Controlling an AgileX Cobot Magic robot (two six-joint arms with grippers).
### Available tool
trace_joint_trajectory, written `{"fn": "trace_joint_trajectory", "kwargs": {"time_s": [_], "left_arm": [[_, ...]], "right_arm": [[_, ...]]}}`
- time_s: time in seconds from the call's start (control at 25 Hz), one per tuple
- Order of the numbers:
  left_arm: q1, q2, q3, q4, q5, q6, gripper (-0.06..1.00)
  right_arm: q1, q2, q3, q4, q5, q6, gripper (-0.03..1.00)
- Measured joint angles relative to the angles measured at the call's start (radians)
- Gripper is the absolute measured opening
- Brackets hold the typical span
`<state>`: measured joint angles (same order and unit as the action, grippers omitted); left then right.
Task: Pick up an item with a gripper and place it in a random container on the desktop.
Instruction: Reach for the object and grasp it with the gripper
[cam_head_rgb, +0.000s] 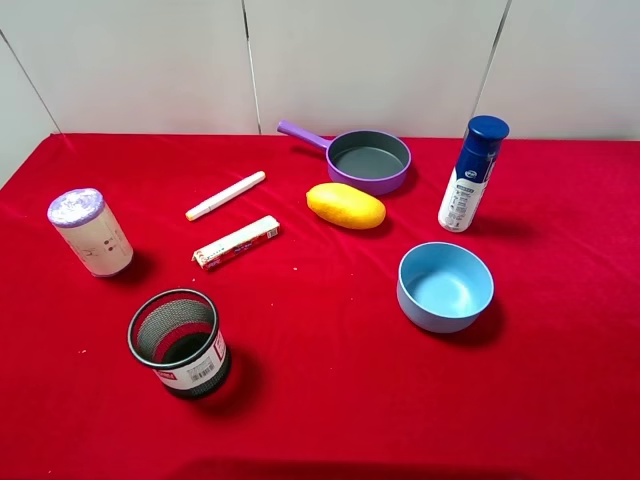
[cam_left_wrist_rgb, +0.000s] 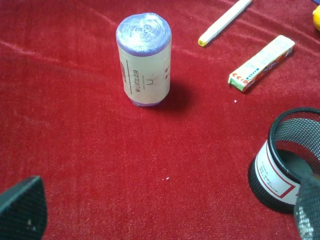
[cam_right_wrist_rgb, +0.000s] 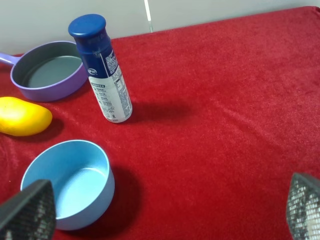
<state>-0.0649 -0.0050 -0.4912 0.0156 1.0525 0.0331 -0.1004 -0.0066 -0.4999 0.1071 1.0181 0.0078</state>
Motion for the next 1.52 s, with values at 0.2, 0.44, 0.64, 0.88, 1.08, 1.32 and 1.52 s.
{"fn": "trace_joint_trajectory", "kwargs": {"time_s": [0.2, 0.44, 0.64, 0.88, 1.08, 1.32, 1.52], "left_arm": [[0.000, 0.000, 0.000, 0.000, 0.000, 0.000, 0.99], [0.000, 0.000, 0.000, 0.000, 0.000, 0.000, 0.99], [0.000, 0.000, 0.000, 0.000, 0.000, 0.000, 0.99], [0.000, 0.000, 0.000, 0.000, 0.000, 0.000, 0.99], [0.000, 0.000, 0.000, 0.000, 0.000, 0.000, 0.99], [0.000, 0.000, 0.000, 0.000, 0.000, 0.000, 0.99], [0.000, 0.000, 0.000, 0.000, 0.000, 0.000, 0.99]], "right_arm": [[0.000, 0.000, 0.000, 0.000, 0.000, 0.000, 0.69], [0.000, 0.000, 0.000, 0.001, -0.001, 0.000, 0.69], [0.000, 0.000, 0.000, 0.001, -0.001, 0.000, 0.69], [0.000, 0.000, 0.000, 0.014, -0.001, 0.000, 0.69], [0.000, 0.000, 0.000, 0.045, -0.004, 0.000, 0.69], [0.000, 0.042, -0.037, 0.053, 0.000, 0.000, 0.69], [0.000, 0.170, -0.083, 0.057, 0.001, -0.008, 0.69]]}}
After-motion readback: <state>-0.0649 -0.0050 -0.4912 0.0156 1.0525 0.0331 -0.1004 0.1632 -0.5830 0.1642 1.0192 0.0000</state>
